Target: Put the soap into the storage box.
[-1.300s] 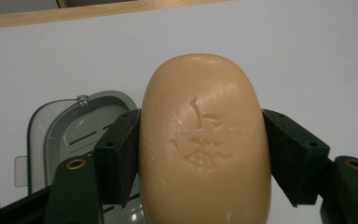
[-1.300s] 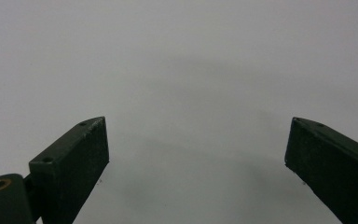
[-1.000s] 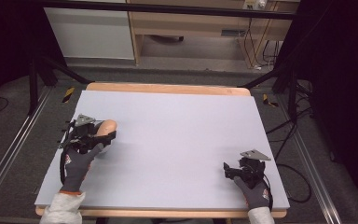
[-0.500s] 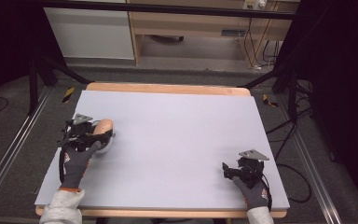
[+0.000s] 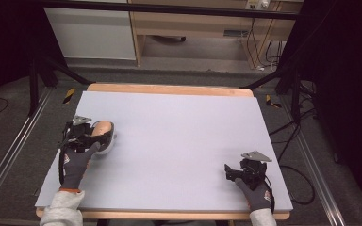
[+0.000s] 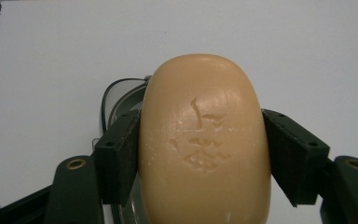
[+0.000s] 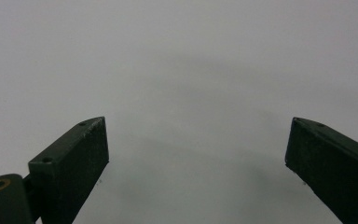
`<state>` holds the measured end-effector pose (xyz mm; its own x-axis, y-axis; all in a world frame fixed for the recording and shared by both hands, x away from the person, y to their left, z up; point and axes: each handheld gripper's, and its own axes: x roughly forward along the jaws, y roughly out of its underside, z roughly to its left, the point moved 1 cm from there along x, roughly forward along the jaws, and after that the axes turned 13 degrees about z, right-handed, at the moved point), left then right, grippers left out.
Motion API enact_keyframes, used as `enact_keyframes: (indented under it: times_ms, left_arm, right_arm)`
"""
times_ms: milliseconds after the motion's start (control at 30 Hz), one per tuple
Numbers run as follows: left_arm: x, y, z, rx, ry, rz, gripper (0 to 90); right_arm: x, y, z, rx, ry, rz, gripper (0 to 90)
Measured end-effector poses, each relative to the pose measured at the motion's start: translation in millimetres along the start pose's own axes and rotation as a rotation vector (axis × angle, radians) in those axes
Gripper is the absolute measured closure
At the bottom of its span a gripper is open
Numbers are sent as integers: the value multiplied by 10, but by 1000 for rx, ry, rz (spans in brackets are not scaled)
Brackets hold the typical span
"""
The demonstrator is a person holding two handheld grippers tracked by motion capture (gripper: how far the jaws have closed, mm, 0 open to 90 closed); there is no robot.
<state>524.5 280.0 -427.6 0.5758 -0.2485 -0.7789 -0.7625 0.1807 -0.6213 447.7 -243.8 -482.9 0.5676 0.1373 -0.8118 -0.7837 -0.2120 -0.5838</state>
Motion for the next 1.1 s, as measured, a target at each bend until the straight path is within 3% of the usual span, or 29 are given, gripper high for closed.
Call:
enact_keyframes:
  times_ms: [600, 1100]
  left_arm:
    - [112, 39, 37, -8, -31, 35, 314]
    - [122, 44, 43, -21, -16, 35, 307]
  right_arm:
    - [1, 1, -1, -7, -1, 1, 63]
    - [0, 2, 0, -11, 1, 1, 62]
